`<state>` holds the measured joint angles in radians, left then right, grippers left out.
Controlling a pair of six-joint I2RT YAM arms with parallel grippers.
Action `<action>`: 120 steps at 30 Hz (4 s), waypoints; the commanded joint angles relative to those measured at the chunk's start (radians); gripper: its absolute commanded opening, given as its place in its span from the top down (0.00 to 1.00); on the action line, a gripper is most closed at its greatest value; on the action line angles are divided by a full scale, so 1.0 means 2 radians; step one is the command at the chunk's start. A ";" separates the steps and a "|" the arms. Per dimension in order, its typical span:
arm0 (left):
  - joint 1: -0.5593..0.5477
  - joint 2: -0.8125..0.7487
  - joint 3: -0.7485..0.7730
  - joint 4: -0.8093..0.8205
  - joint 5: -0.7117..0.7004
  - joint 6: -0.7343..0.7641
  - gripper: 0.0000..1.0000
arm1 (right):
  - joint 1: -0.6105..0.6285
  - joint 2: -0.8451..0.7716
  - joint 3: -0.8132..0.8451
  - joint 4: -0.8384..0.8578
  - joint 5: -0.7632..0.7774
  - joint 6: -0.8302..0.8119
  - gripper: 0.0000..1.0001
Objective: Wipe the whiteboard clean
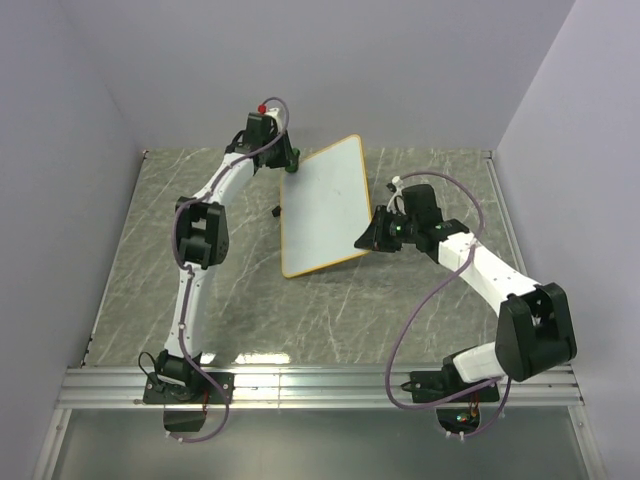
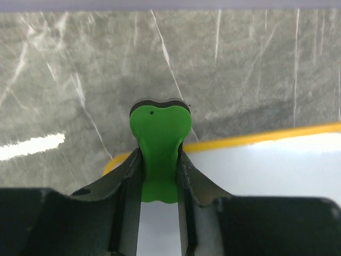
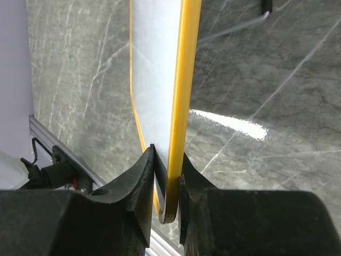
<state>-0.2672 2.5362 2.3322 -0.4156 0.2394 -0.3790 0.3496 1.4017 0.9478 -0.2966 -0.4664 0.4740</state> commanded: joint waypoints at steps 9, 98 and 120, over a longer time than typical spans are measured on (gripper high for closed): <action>-0.136 -0.075 -0.132 -0.061 0.071 -0.011 1.00 | 0.009 0.079 0.014 -0.037 0.035 -0.077 1.00; 0.048 -0.509 -0.605 -0.066 -0.171 -0.105 1.00 | -0.074 0.052 0.167 -0.039 0.007 -0.102 1.00; 0.052 -0.480 -0.594 -0.084 -0.259 -0.146 1.00 | -0.054 -0.116 -0.014 0.034 0.046 -0.186 1.00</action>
<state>-0.1669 1.5681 1.1110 -0.5880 -0.2691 -0.6521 0.2356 1.1728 0.9367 -0.2264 -0.4793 0.2390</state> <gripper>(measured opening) 0.317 0.104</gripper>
